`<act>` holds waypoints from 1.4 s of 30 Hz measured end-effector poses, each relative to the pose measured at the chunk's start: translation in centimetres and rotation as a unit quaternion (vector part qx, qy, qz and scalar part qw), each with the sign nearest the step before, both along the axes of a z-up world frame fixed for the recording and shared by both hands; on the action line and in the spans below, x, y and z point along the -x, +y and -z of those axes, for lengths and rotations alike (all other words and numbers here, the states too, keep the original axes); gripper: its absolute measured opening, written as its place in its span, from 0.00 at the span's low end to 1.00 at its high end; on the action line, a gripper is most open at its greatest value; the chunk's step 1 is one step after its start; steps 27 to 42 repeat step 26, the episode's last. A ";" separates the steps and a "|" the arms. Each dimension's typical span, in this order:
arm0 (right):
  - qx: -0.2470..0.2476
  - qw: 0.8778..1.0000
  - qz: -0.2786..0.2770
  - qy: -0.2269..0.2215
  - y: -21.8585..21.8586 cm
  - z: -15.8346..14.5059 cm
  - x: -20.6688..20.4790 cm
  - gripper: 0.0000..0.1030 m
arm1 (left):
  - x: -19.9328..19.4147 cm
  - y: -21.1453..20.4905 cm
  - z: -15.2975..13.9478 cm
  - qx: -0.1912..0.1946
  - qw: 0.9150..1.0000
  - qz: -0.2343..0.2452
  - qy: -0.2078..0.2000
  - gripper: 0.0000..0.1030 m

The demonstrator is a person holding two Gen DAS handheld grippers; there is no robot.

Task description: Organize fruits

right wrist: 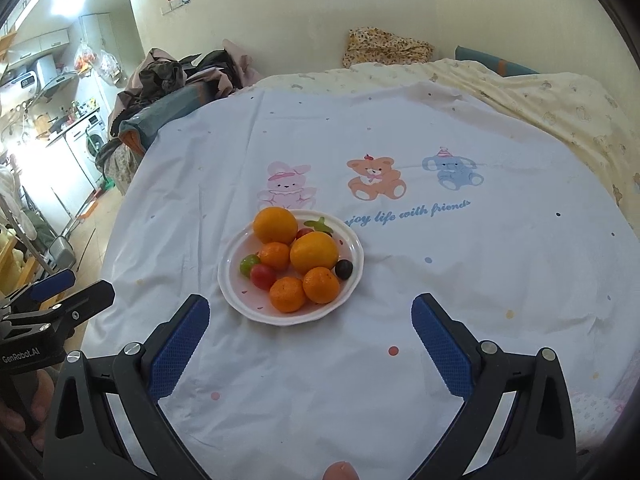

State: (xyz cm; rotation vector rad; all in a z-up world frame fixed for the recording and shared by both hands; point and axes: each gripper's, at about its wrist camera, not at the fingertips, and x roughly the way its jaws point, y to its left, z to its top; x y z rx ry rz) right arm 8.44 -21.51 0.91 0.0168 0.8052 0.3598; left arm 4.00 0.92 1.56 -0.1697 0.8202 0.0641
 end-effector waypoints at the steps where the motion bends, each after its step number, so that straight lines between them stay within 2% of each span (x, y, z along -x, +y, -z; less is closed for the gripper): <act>1: -0.001 1.000 0.000 0.001 0.0 0.0 0.0 1.00 | -0.1 0.0 0.1 0.002 1.000 0.000 0.001 1.00; 42: 0.004 1.000 -0.002 0.000 0.4 0.4 -0.1 1.00 | -0.1 -0.2 0.5 -0.008 1.000 0.000 0.004 1.00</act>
